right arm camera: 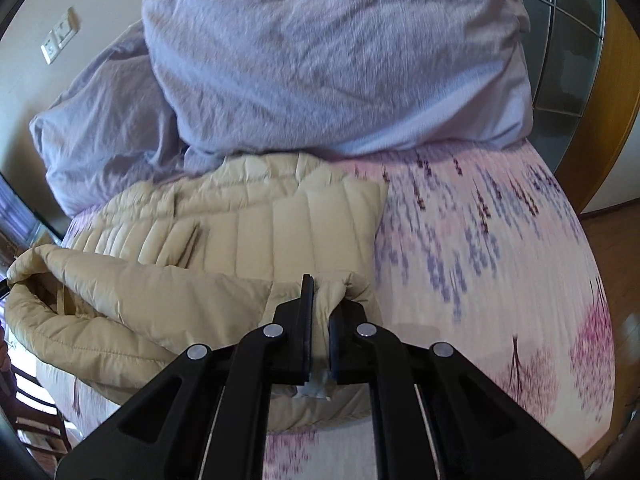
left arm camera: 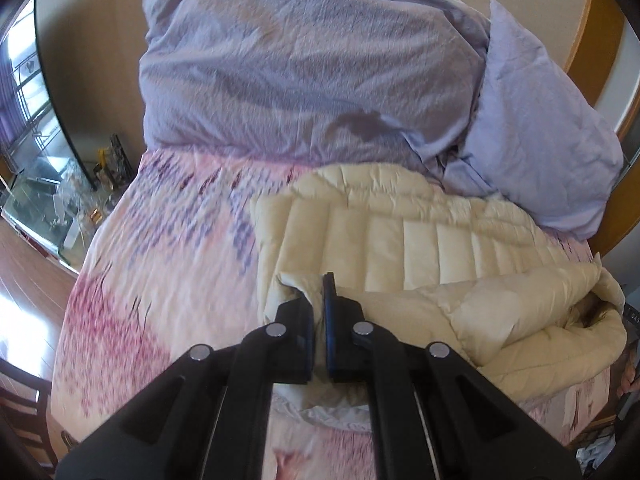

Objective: Fold large clothes

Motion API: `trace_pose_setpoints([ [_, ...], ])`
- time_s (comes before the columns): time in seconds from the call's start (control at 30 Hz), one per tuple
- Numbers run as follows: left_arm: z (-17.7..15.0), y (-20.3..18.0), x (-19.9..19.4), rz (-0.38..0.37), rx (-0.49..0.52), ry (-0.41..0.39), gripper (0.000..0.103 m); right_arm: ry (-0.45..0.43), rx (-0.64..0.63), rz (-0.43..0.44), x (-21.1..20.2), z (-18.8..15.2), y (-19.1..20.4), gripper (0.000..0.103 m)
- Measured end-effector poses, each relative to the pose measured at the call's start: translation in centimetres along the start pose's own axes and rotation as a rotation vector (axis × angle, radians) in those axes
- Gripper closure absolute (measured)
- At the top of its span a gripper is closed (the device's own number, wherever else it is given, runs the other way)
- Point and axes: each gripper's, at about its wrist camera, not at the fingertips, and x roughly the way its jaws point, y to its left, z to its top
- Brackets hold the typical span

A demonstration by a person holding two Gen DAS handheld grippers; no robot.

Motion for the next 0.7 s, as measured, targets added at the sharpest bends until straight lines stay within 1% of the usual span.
trace_pose_setpoints([
  [0.2, 3.8, -1.1, 3.5, 0.042, 0.017, 0.013, 0.099, -0.004, 0.031, -0.018, 2.9, 3.6, 0.1, 0.097],
  [0.37, 5.3, -1.2, 6.3, 0.065, -0.011, 0.048, 0.099, 0.015, 0.031, -0.041, 5.6, 5.5, 0.7, 0.097],
  [0.43, 5.8, -1.0, 7.2, 0.073, -0.029, 0.057, 0.098, 0.022, 0.056, -0.034, 6.5, 6.3, 0.6, 0.096],
  [0.5, 6.6, -0.6, 8.4, 0.083, -0.068, 0.069, 0.097, 0.020, 0.108, 0.002, 7.1, 7.0, 0.1, 0.095],
  [0.53, 6.9, -0.5, 8.9, 0.090, -0.086, 0.074, 0.094, 0.027, 0.146, 0.025, 7.5, 7.5, -0.2, 0.089],
  [0.57, 7.1, -0.4, 9.2, 0.094, -0.096, 0.075, 0.093, 0.036, 0.172, 0.041, 7.7, 7.8, -0.5, 0.079],
  [0.6, 7.3, -0.3, 9.5, 0.092, -0.111, 0.077, 0.093, 0.045, 0.201, 0.056, 7.9, 8.2, -0.7, 0.072],
  [0.63, 7.5, -0.2, 9.7, 0.089, -0.123, 0.077, 0.088, 0.043, 0.211, 0.058, 7.9, 8.3, -0.7, 0.057],
  [0.67, 7.6, -0.3, 9.7, 0.089, -0.131, 0.075, 0.082, 0.031, 0.212, 0.056, 7.6, 8.4, -0.6, 0.046],
  [0.7, 7.6, -0.4, 9.6, 0.090, -0.132, 0.069, 0.078, 0.013, 0.202, 0.046, 7.2, 8.4, -0.4, 0.041],
])
